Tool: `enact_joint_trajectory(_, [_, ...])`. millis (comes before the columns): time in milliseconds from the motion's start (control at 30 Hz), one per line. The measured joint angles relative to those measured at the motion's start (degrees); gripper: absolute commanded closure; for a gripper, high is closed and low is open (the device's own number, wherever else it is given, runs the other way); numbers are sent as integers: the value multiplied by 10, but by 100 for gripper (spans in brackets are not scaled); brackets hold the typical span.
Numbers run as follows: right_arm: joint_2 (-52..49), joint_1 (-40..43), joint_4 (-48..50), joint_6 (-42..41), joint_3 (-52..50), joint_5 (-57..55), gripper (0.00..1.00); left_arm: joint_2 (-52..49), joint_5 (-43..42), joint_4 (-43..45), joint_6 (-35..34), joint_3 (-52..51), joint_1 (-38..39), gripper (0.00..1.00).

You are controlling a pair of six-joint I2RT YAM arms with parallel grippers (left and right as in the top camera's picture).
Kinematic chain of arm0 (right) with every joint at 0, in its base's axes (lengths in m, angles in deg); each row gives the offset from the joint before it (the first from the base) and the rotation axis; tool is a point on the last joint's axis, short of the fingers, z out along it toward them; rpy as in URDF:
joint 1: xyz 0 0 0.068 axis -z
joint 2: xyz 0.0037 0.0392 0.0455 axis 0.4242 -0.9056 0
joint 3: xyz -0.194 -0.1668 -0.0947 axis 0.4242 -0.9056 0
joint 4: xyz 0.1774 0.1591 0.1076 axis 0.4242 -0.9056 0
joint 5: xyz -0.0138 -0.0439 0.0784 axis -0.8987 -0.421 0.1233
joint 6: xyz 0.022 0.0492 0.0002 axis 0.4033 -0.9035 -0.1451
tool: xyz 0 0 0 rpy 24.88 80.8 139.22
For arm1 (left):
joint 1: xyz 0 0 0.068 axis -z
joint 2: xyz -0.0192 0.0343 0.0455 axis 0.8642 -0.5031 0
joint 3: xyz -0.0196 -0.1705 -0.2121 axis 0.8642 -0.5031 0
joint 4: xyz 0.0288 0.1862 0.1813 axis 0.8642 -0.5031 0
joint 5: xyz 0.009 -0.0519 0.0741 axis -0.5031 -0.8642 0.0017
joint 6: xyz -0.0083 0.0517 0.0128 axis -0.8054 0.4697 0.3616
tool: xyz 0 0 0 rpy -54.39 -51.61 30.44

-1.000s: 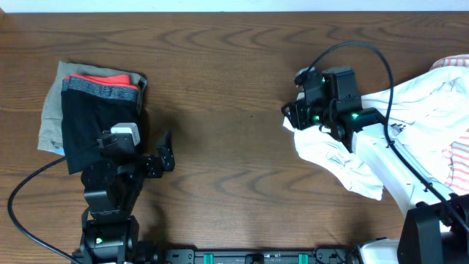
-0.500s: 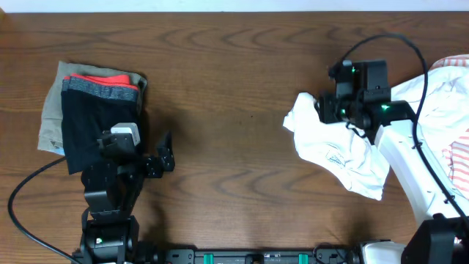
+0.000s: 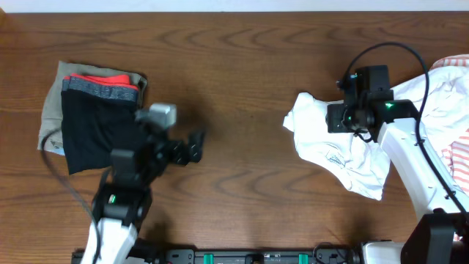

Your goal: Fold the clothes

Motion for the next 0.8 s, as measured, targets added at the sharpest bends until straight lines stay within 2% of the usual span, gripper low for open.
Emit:
enact_joint_trajectory(200, [47,75,-19,-38,14,-10,37,-201,2,-35,0,171,102,2])
enact_joint_trajectory(433, [106,194,-89,-54,47,-18,37,-419,0,-36,0,327,173,2])
enact_joint_trajectory(633, [105,219,-111,-54,47,-21,37,-547,-28,51,-1,355,217,2])
enact_joint_trajectory(800, [105,219,-111,-54,47,-20,37,-612,-40,102,-1,355,253,2])
